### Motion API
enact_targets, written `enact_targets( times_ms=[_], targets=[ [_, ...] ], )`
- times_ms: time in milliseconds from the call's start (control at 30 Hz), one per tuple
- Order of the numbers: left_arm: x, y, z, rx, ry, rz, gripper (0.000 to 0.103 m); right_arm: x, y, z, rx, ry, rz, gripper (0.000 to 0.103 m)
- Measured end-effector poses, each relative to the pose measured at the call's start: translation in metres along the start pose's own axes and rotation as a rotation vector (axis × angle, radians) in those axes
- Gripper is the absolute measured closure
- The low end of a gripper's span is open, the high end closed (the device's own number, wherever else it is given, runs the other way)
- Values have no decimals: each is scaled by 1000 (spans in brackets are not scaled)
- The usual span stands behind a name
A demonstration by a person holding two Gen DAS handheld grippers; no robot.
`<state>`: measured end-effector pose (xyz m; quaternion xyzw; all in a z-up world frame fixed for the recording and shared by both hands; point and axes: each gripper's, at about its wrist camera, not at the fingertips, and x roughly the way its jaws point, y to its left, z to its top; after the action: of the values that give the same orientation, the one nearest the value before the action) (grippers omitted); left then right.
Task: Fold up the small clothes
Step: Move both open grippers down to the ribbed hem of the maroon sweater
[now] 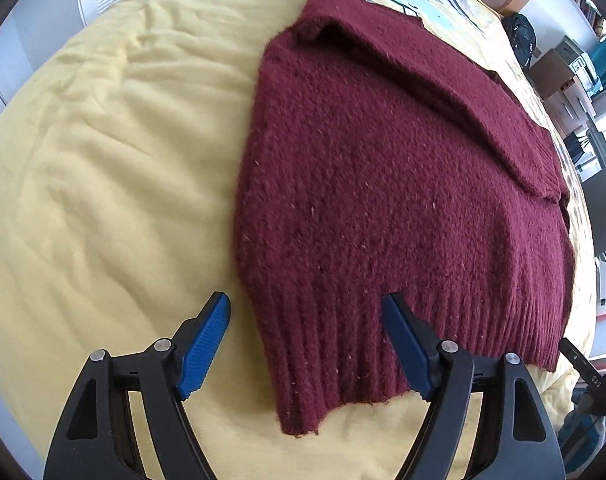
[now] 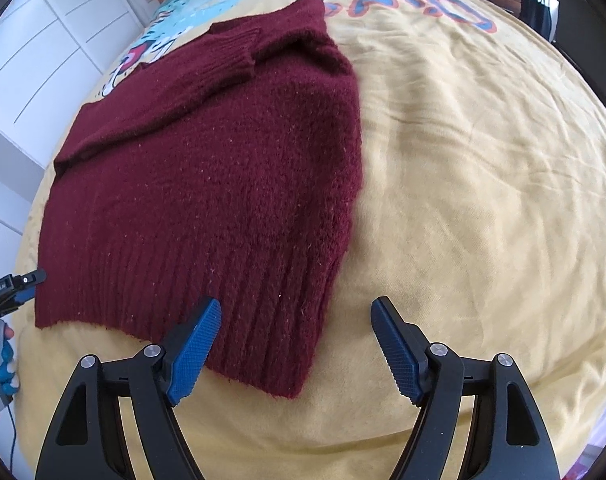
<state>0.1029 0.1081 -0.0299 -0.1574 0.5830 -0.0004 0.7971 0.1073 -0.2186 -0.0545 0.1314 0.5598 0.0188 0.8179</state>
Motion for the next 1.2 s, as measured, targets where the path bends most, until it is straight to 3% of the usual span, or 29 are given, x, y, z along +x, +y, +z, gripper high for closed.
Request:
enact_targets(
  times_ms=[433, 733, 967, 1067, 1200],
  targets=[
    [8, 6, -8, -14, 22, -70, 29, 11, -3, 2, -2, 33, 69, 24],
    [8, 24, -8, -81, 12, -158, 30, 20, 10, 6, -43, 57, 119, 24],
    [5, 29, -13, -65, 11, -198, 30, 27, 11, 10, -38, 61, 134, 25],
    [4, 28, -19, -66, 12, -215, 31, 30, 8, 12, -22, 61, 152, 28],
    [0, 29, -23, -61, 15, -236, 35, 32, 4, 15, -7, 65, 165, 39]
  ],
)
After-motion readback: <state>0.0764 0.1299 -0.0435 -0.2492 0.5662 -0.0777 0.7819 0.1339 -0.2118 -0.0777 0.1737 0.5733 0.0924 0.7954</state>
